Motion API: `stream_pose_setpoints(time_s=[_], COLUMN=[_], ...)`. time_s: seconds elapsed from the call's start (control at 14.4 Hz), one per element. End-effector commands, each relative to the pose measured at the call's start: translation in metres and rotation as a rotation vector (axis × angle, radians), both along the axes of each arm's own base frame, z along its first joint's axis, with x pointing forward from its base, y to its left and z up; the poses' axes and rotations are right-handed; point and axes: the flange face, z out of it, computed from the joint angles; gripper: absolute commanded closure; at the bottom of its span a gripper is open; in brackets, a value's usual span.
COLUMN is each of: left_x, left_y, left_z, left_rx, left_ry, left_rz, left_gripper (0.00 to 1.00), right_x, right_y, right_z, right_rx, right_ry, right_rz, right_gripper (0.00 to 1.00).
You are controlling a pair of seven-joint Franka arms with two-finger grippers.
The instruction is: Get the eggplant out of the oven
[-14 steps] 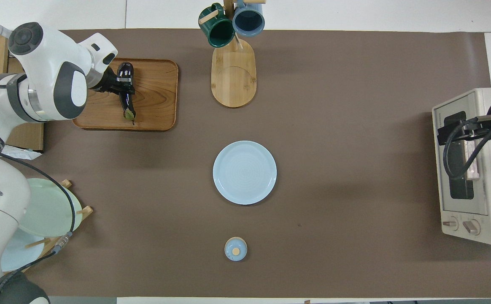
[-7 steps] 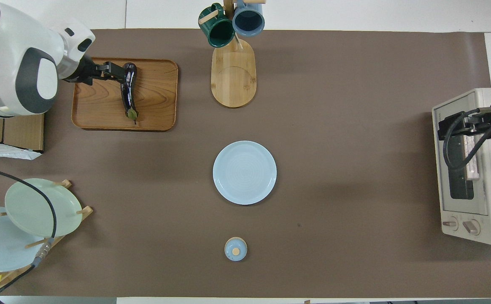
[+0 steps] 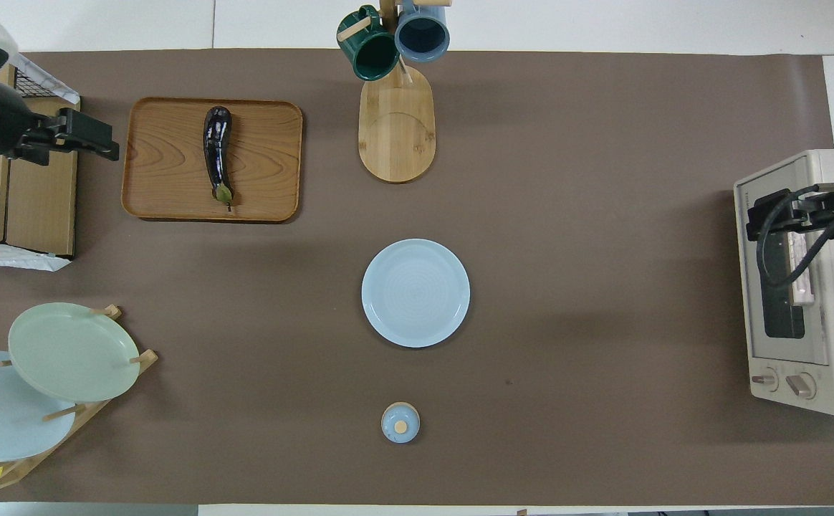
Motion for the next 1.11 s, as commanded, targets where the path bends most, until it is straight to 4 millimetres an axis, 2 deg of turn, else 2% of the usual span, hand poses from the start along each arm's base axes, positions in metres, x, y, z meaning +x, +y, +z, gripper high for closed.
stream_pose_setpoints(time_s=[0.0, 0.14, 0.35, 0.56, 0.7, 1.04], left_x=[-0.045, -0.065, -0.09, -0.093, -0.09, -0.089], left_y=[0.006, 0.007, 0.006, 0.004, 0.002, 0.0], left_z=[0.029, 0.035, 0.014, 0.014, 0.028, 0.027], left_rx=[0.04, 0.042, 0.045, 0.049, 0.076, 0.075], left_ry=[0.053, 0.073, 0.128, 0.153, 0.156, 0.155], left_rz=[0.006, 0.006, 0.008, 0.004, -0.007, -0.007], left_gripper=[0.0, 0.0, 0.0, 0.0, 0.0, 0.0], right_x=[-0.002, -0.002, -0.002, -0.002, -0.002, -0.002], right_y=[-0.007, -0.005, 0.002, 0.008, 0.008, 0.009], right_z=[0.004, 0.004, 0.01, 0.011, 0.011, 0.011], right_rx=[0.027, 0.028, 0.026, 0.026, 0.028, 0.03], right_ry=[0.01, 0.012, -0.011, -0.012, -0.012, -0.014], right_rz=[-0.029, -0.025, -0.01, -0.003, -0.003, -0.006], right_gripper=[0.0, 0.0, 0.0, 0.0, 0.0, 0.0])
